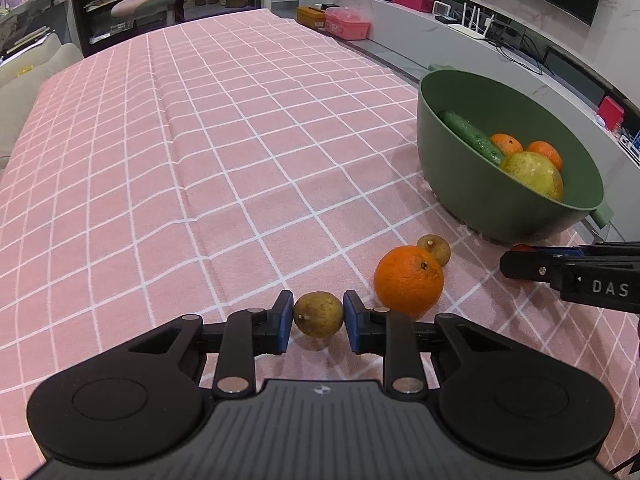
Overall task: Organize fruits
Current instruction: 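Carry the tomato and kiwi over the colander and open both grippers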
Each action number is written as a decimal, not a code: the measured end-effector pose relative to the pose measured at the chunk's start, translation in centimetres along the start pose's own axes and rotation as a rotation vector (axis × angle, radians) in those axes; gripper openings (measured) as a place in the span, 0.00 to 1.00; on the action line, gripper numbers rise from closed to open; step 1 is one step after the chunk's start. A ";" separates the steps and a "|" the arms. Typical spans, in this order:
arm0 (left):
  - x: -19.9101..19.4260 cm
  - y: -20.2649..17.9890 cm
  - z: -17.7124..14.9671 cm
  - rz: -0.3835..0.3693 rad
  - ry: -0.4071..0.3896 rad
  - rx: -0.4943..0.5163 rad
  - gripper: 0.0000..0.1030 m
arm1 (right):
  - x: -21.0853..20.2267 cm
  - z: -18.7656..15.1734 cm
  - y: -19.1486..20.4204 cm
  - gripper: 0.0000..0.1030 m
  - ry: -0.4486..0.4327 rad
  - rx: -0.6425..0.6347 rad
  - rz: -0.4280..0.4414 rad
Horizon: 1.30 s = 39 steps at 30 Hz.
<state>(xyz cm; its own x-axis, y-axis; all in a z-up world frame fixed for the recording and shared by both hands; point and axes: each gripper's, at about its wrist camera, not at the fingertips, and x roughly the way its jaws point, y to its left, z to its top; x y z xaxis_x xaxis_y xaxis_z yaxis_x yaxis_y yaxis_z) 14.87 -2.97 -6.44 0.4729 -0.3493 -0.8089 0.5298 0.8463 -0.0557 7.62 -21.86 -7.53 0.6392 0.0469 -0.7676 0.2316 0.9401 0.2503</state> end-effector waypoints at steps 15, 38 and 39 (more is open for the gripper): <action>-8.0 -3.7 3.4 0.014 -0.072 0.012 0.29 | -7.8 5.6 1.7 0.23 -0.005 -0.064 0.173; -4.0 -13.3 16.3 0.019 -0.154 0.157 0.29 | -9.1 22.5 -5.9 0.23 -0.094 -0.051 0.232; -3.0 -13.2 15.8 0.027 -0.132 0.163 0.29 | -8.0 22.3 -6.1 0.23 -0.077 -0.042 0.234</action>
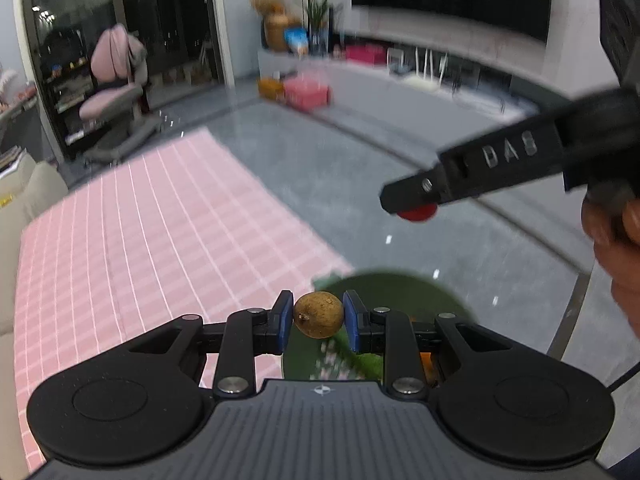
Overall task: Organize fruits
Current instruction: 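Carry the tomato and kiwi over the colander and open both grippers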
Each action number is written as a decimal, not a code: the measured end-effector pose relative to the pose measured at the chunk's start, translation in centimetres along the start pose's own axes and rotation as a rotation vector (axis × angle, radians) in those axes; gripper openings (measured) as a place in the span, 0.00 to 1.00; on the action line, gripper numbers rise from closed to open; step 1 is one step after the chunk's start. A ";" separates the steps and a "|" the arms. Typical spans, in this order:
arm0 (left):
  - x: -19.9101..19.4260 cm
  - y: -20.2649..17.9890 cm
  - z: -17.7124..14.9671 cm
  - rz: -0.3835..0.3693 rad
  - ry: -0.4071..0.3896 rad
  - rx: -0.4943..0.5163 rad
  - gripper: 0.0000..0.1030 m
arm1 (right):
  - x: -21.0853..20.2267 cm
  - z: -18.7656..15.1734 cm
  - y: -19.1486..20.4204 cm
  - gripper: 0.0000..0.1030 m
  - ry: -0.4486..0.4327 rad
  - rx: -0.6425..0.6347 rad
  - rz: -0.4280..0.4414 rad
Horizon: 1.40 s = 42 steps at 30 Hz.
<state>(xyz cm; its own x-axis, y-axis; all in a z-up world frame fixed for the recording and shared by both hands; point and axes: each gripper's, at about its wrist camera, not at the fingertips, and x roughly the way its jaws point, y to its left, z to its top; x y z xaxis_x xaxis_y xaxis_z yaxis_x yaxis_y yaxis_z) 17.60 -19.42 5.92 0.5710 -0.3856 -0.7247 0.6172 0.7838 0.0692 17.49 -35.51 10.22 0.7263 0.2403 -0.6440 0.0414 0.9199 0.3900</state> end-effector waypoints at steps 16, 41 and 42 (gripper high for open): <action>8.1 -1.0 -4.3 0.000 0.185 0.049 0.29 | 12.7 -6.0 -1.7 0.23 0.251 0.042 0.055; 8.7 0.0 -3.6 -0.011 0.185 0.024 0.35 | 17.1 -7.4 -1.9 0.26 0.320 0.057 0.075; 8.4 0.0 -3.5 -0.013 0.179 0.023 0.36 | 17.0 -7.4 -1.9 0.26 0.317 0.054 0.076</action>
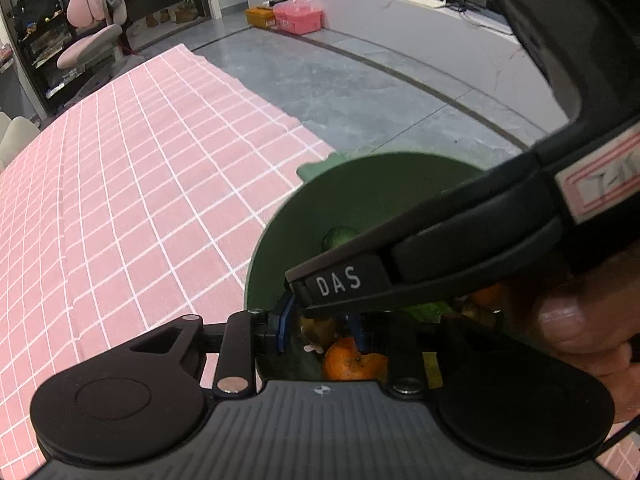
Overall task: Organize fruits
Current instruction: 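Carry the tomato and kiwi over the colander and open both grippers, then move both open grippers back toward the last orange and kiwi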
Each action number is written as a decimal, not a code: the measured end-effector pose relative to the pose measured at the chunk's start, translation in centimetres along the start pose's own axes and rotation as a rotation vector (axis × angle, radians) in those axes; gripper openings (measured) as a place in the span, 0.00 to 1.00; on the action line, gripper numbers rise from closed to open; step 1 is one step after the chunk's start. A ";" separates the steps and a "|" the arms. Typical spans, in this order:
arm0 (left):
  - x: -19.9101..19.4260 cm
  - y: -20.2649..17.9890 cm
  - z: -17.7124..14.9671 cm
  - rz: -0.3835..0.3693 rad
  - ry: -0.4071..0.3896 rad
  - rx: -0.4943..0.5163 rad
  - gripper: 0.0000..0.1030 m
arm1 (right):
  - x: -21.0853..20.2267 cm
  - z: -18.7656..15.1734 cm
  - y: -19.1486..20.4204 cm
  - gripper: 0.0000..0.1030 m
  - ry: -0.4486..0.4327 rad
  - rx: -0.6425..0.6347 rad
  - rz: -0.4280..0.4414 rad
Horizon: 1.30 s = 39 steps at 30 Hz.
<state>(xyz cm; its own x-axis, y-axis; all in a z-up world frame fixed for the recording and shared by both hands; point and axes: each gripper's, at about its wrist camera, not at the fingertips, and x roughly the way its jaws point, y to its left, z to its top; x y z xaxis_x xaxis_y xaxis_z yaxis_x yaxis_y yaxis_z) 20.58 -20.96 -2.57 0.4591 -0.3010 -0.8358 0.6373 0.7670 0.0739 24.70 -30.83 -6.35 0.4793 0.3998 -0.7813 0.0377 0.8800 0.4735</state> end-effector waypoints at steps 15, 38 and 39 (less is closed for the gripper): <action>-8.6 1.6 -0.4 0.050 -0.109 -0.041 0.42 | -5.5 0.8 2.8 0.27 -0.098 -0.065 0.027; -19.5 4.5 -8.6 0.110 -0.226 -0.166 0.52 | -15.3 -8.3 10.2 0.32 -0.228 -0.218 -0.030; -19.4 4.6 -9.1 0.105 -0.220 -0.166 0.52 | -15.5 -9.1 10.1 0.32 -0.233 -0.206 -0.041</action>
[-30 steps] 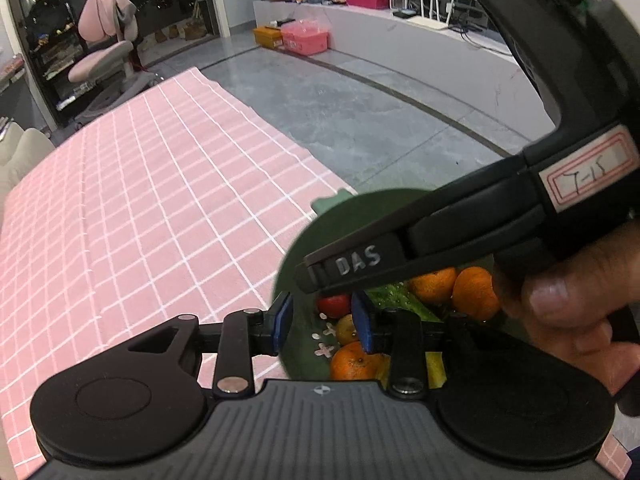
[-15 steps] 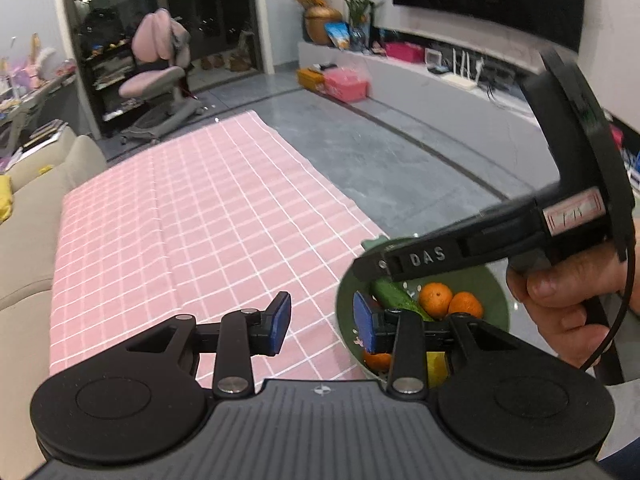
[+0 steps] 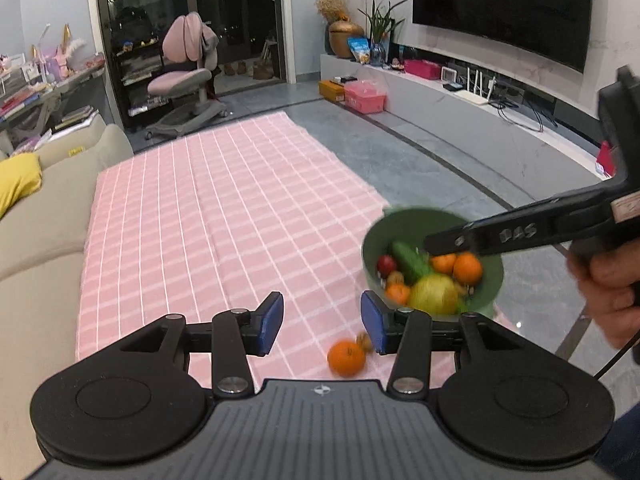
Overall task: Organize fruits
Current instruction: 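Move both open grippers back toward the last orange and kiwi, then grasp the last orange with the left gripper while the right gripper grasps the kiwi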
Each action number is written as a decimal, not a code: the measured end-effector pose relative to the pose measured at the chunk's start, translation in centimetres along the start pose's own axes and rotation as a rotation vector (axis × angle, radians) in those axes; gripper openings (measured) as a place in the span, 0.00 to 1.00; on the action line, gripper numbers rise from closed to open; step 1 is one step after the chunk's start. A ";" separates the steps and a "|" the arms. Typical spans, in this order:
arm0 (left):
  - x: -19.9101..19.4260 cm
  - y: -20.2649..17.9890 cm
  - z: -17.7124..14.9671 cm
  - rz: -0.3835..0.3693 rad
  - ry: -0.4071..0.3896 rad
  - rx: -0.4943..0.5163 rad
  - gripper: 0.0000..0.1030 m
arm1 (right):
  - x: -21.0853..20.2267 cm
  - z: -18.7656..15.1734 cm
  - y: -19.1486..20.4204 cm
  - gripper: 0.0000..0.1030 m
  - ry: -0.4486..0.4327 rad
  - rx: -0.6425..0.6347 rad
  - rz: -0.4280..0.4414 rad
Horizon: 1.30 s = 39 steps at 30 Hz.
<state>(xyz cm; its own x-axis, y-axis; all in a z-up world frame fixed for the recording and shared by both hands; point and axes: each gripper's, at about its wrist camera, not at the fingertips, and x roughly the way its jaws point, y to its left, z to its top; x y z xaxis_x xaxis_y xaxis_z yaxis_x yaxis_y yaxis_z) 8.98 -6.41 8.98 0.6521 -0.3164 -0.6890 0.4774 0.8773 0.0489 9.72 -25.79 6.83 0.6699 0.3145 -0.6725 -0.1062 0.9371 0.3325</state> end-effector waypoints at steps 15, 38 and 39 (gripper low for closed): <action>4.4 0.2 -7.2 -0.081 0.081 0.062 0.52 | 1.6 -8.9 0.4 0.32 0.094 0.185 -0.104; 15.6 -1.4 -7.4 -0.149 0.151 0.241 0.62 | 7.8 -9.0 -1.5 0.33 0.084 0.475 -0.121; 15.9 -1.5 -7.4 -0.153 0.151 0.237 0.62 | 7.9 -9.1 -1.6 0.33 0.085 0.478 -0.122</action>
<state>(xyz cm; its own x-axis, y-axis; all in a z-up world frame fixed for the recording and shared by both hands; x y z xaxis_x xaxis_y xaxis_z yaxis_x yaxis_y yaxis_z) 14.25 -10.03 -7.41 0.4757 -0.3661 -0.7998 0.6991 0.7092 0.0912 8.53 -23.39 -5.02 0.5919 0.2366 -0.7705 0.3316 0.7998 0.5004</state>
